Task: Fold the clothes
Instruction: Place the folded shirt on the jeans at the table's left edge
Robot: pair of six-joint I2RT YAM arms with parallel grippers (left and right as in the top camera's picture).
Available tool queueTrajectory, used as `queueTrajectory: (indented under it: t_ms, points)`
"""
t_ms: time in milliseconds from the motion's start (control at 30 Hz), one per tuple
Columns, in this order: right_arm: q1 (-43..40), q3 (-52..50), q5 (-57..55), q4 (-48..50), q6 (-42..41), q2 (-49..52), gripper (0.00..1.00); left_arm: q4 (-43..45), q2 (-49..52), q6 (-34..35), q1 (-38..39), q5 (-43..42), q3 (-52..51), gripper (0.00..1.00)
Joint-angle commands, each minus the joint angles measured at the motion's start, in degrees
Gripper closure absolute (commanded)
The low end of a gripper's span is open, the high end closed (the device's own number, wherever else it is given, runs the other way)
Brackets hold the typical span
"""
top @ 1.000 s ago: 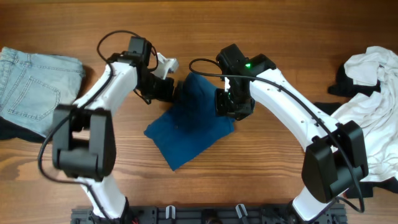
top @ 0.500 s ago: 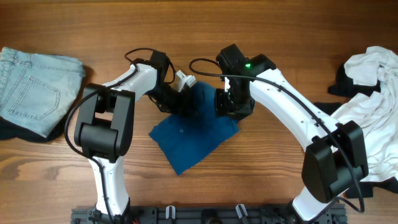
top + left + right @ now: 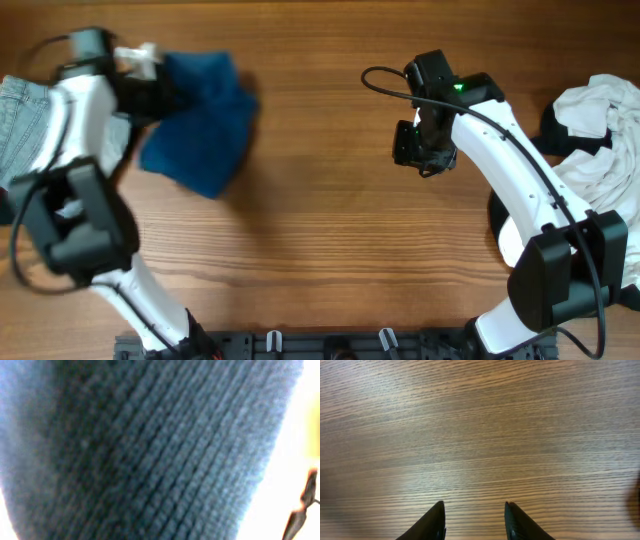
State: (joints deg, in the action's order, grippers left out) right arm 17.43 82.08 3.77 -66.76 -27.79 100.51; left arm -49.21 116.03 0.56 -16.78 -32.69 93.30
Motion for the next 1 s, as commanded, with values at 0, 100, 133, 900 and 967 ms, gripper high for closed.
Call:
queueTrajectory:
  t_ms: [0, 100, 133, 900, 967]
  points:
    - [-0.17, -0.2, -1.49, 0.33, 0.79, -1.18, 0.61, 0.37, -8.66, 1.9, -7.76, -0.2, 1.66, 0.96]
    - [-0.15, -0.2, -1.44, 0.48, 0.79, -1.18, 0.61, 2.64, -11.15, 1.88, -13.77, -0.17, 1.66, 0.96]
    - [-0.15, -0.2, -1.44, 0.46, 0.81, -1.18, 0.61, 3.54, -11.15, 1.88, -15.19, -0.17, 1.66, 0.96]
    - [-0.15, -0.2, -1.18, -0.2, 0.68, -1.18, 0.61, 16.68, -6.27, 1.84, -24.06, 18.03, 1.64, 0.89]
    - [-0.15, -0.2, -1.18, -0.2, 0.66, -1.18, 0.61, 18.16, -6.08, 1.81, -25.46, 18.27, 1.64, 0.84]
